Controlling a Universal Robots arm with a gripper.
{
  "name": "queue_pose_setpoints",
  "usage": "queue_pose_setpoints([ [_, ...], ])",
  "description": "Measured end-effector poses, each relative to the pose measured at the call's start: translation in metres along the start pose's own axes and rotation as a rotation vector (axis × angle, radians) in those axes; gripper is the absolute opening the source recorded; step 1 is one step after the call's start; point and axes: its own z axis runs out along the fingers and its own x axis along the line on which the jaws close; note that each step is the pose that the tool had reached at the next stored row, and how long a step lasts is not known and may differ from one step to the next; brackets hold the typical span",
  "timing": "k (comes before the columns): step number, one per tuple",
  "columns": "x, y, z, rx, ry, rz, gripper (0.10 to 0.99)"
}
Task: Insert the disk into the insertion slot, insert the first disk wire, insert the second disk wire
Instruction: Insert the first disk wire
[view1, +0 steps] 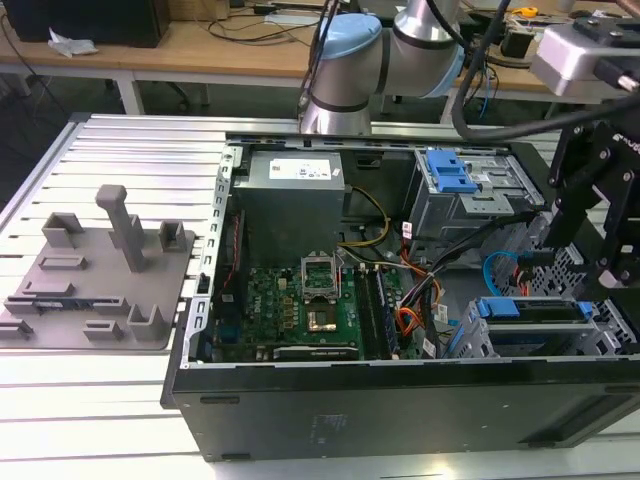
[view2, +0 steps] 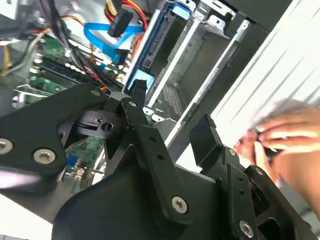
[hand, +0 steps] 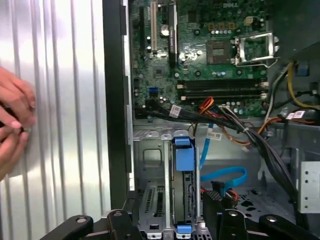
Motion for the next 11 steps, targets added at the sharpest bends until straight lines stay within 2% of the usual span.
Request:
queue_pose_setpoints([
  [1,-0.0029,0.0001,-0.0002,0.001,0.0167,-0.001,0.624],
  [2,-0.0074,0.0003,-0.0005,0.001,0.0429,-0.001,0.624],
  [3,-0.0152,0.0005,-0.0010,0.003,0.0809,-0.002,0.624],
  [4,-0.0229,0.0007,-0.0014,0.004,0.1076,-0.003,0.624],
  [5,-0.0276,0.0009,-0.0015,0.004,0.1237,-0.004,0.624],
  [6,-0.0331,0.0011,-0.0018,0.005,0.1434,-0.004,0.624],
  [7,-0.0449,0.0015,-0.0022,0.006,0.1847,-0.005,0.624],
  [8,-0.0505,0.0016,-0.0023,0.007,0.2032,-0.006,0.624],
  [11,-0.0647,0.0019,-0.0024,0.008,0.2444,-0.007,0.624],
])
